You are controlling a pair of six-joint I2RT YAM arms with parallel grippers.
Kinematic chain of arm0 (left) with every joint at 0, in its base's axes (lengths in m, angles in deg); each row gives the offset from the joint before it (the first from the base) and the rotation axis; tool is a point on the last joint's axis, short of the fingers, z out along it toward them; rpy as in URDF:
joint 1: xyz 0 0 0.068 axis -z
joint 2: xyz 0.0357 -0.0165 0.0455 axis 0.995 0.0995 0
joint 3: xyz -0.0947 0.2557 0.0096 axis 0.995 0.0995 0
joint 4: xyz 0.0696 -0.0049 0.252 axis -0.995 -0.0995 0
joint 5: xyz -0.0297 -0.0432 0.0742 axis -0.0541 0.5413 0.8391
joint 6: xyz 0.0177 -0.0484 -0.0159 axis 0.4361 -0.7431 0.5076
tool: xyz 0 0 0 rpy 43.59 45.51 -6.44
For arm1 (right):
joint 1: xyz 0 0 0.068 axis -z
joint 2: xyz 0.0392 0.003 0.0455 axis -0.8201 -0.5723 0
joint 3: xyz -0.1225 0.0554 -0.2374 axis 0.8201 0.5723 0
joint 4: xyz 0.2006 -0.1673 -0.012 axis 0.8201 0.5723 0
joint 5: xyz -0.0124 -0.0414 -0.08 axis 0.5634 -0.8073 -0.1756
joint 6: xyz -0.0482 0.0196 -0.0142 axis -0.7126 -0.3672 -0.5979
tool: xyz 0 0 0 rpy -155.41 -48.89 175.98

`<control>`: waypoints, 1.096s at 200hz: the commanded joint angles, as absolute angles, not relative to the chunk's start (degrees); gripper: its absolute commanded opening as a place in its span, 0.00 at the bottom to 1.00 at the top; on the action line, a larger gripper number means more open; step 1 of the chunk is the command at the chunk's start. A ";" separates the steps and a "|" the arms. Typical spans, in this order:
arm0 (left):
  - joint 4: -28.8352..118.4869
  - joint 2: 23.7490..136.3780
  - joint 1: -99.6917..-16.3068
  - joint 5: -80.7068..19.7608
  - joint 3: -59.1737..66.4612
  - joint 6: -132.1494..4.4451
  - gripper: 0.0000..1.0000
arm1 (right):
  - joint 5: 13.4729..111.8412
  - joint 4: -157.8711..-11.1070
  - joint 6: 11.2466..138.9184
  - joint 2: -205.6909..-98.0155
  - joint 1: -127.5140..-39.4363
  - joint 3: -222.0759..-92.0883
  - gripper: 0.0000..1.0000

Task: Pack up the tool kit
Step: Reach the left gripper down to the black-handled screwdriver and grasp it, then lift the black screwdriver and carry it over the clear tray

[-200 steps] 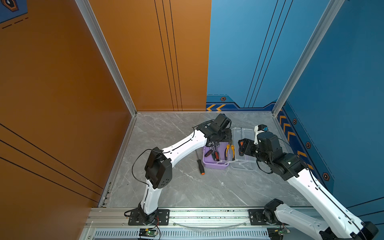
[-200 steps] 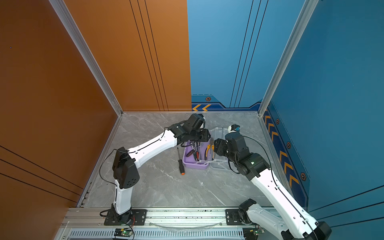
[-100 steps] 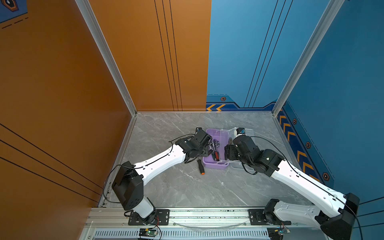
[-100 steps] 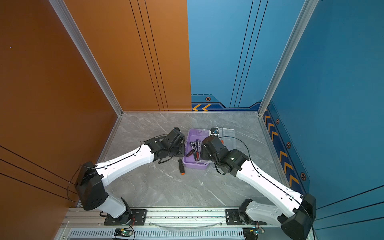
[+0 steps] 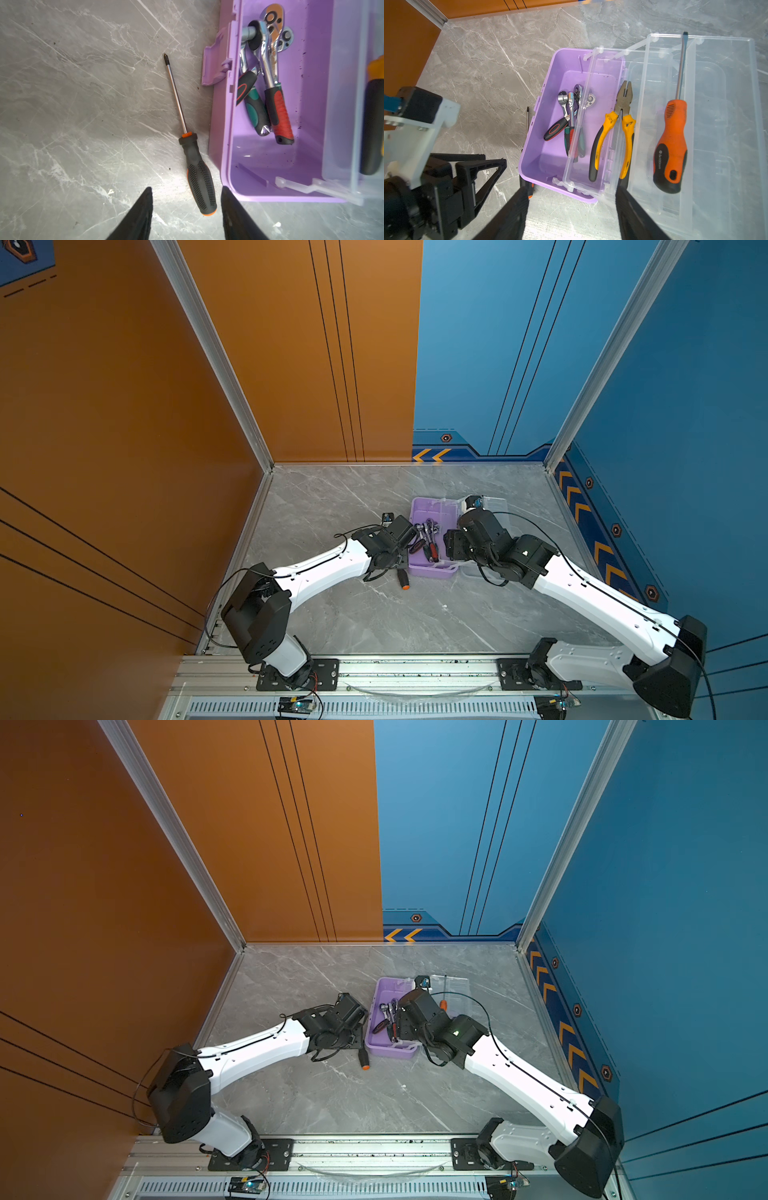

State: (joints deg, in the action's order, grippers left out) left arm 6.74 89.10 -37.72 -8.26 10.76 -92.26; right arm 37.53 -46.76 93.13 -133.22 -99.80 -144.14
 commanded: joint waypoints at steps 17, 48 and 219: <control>8.67 94.79 -37.75 -9.80 10.79 -93.73 0.52 | 38.24 -47.33 91.80 -131.57 -98.73 -144.61 0.69; 10.60 97.41 -38.26 -10.84 10.56 -93.83 0.52 | 38.59 -47.43 91.85 -130.84 -98.08 -144.02 0.69; 13.48 106.64 -40.61 -13.90 8.75 -91.85 0.18 | 41.78 -48.92 92.26 -129.88 -95.70 -142.17 0.68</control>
